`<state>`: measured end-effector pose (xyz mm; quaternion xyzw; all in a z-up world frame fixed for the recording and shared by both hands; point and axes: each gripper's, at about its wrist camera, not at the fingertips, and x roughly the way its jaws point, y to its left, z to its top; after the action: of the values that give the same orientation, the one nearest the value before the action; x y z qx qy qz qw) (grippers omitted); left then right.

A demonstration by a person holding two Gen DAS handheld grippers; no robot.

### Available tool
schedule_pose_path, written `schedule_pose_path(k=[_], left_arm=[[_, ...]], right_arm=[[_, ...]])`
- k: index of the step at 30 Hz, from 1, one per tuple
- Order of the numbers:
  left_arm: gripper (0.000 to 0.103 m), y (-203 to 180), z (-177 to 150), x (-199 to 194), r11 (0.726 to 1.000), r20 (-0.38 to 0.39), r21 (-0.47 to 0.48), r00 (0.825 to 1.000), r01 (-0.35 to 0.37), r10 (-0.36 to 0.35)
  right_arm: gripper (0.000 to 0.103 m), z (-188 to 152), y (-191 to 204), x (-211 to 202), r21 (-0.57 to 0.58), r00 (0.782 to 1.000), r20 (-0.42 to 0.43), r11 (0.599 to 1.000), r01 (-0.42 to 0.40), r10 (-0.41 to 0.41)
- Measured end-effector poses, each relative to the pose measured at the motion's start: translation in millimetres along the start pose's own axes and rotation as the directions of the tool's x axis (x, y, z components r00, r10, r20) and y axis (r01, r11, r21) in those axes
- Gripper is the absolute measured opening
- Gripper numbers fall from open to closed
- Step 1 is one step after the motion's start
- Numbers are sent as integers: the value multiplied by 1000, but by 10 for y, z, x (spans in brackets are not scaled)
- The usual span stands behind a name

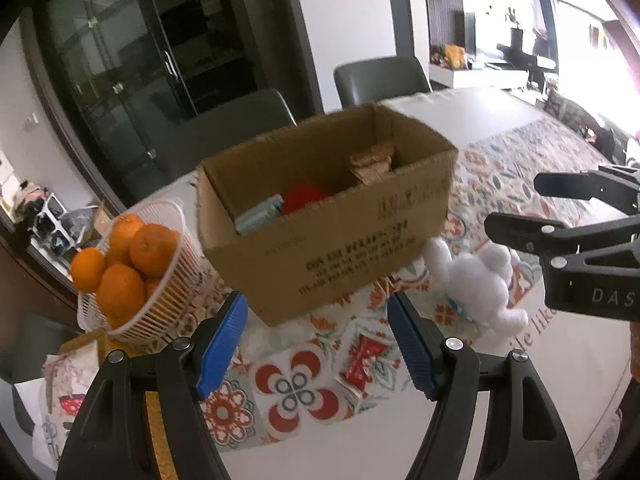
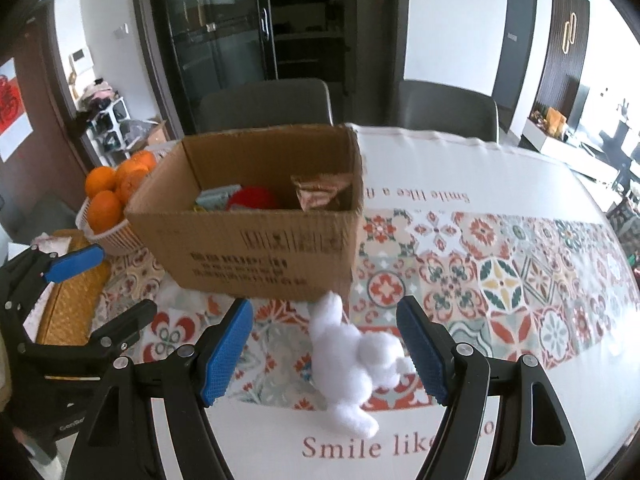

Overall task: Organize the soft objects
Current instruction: 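Move the right tool to the white plush bunny while the left tool approaches the red candy packet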

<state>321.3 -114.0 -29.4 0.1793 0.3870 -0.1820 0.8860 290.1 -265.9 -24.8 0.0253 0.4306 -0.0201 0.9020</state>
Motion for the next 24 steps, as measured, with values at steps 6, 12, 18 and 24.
schedule_pose_path(k=[6, 12, 18, 24], left_arm=[[72, -92, -101, 142, 999, -67, 32, 997, 37, -35], [72, -187, -222, 283, 995, -133, 49, 988, 83, -75], [72, -288, -325, 488, 990, -214, 88, 973, 108, -87], [72, -376, -396, 567, 984, -246, 133, 966, 120, -85]], right_arm=[[75, -129, -20, 76, -17, 998, -61, 1000, 20, -21], [75, -306, -31, 193, -36, 991, -126, 999, 37, -41], [75, -465, -57, 325, -40, 978, -204, 998, 44, -51], [75, -634, -125, 474, -16, 958, -282, 999, 44, -46]])
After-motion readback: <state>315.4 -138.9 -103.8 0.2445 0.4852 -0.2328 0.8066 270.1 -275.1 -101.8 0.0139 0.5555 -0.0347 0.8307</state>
